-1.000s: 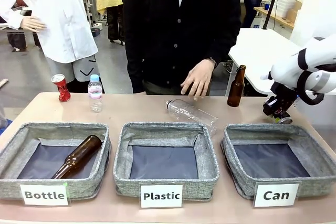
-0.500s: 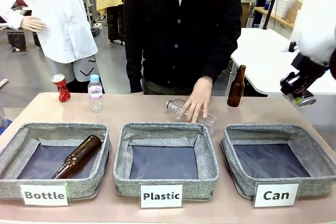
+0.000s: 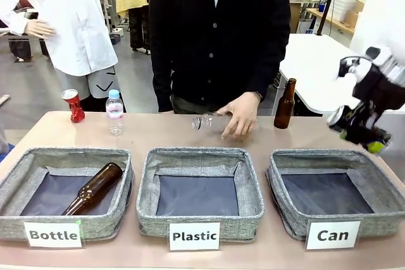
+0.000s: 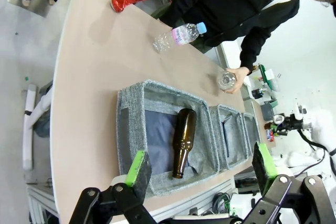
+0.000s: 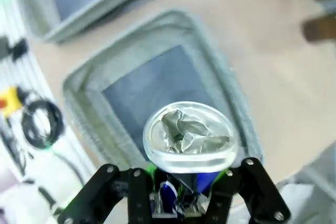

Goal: Sort the can waste into the basket.
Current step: Pick up the can waste from the table and place it in the right Fabric basket.

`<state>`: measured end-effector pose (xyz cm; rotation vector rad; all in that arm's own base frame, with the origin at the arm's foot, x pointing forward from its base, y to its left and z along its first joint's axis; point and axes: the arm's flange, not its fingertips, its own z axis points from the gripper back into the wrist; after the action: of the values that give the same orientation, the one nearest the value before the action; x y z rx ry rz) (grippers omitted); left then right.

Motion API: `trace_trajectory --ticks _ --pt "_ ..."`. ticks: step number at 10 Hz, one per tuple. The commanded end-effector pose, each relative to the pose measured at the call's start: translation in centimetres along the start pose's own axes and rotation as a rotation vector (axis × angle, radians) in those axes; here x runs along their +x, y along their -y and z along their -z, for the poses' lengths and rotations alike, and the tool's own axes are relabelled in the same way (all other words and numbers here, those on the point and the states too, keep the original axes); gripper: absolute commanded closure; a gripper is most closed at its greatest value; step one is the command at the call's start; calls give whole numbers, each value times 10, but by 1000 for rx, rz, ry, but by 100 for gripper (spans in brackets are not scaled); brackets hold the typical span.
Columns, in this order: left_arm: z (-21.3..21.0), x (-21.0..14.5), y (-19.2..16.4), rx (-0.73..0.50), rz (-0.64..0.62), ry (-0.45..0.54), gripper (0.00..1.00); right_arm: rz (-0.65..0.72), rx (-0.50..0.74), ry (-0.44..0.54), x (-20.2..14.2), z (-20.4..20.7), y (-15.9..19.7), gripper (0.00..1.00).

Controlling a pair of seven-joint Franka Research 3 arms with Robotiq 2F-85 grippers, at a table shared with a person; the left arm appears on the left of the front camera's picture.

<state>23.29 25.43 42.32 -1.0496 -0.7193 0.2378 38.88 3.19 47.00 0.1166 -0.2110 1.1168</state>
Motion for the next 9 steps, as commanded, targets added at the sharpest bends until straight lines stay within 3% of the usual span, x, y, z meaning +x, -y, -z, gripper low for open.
trace_trajectory --ticks 1,2,6,7,8,9 --pt "0 1 0 -17 22 13 0 -425 54 -29 1 14 -14 100" --pt "0 1 0 -17 22 13 0 -526 69 -47 5 22 -21 100" --pt "0 1 0 -17 22 13 0 -537 44 -105 7 37 -19 100" --pt "0 1 0 -17 22 13 0 -534 46 -102 9 36 -17 78" --pt "0 1 0 -17 22 13 0 -535 43 -99 9 37 -16 45" --pt "0 1 0 -17 22 13 0 -542 41 -97 8 37 -17 23"
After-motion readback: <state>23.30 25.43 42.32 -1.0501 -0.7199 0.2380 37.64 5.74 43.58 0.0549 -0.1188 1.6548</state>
